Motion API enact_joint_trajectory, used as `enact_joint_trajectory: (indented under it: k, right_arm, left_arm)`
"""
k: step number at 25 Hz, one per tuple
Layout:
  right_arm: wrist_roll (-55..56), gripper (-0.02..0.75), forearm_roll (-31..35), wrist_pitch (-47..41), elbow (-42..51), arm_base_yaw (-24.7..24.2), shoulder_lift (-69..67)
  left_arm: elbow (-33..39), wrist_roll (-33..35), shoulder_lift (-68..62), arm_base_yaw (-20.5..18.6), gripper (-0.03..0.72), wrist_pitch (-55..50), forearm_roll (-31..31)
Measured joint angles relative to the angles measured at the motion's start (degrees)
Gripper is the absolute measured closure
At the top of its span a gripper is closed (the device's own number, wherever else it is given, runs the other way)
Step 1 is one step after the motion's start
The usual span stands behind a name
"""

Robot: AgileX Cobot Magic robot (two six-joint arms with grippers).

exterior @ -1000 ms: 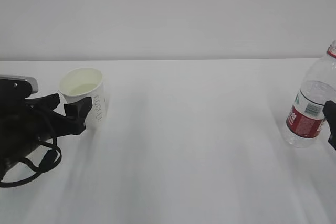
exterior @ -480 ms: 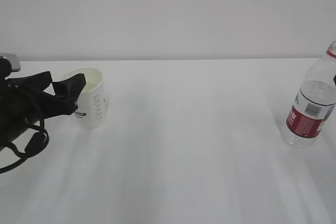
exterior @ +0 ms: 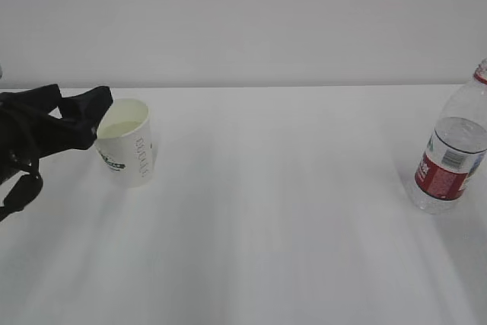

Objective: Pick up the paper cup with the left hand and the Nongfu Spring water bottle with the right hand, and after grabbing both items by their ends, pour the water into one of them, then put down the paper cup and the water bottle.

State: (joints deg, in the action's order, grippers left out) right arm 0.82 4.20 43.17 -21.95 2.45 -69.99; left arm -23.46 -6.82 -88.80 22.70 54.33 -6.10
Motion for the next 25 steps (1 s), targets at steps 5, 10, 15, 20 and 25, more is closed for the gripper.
enact_joint_trajectory:
  k: [5,10,15,20,25]
  right_arm:
    - [-0.8,0.145,0.0,-7.7,-5.5,0.0,4.0]
    - [-3.0,0.145,0.0,-18.2,-10.5,0.0,9.4]
    - [-3.5,0.145,0.0,-26.6,-13.1,0.0,15.5]
    - [-3.8,0.145,0.0,-32.8,-13.3,0.0,23.2]
    - [-3.9,0.145,0.0,-40.3,-13.3,0.0,30.6]
  left_arm:
    - [0.0,0.0,5.5,0.0,0.099,-5.6,0.0]
    - [0.1,0.0,11.2,0.0,0.099,-10.5,-0.1]
    - [0.0,0.0,16.9,0.0,0.099,-17.1,-0.1]
    - [-3.2,0.0,22.7,0.0,0.099,-28.2,-0.1]
    - [-5.1,0.0,28.4,0.0,0.101,-40.9,-0.1]
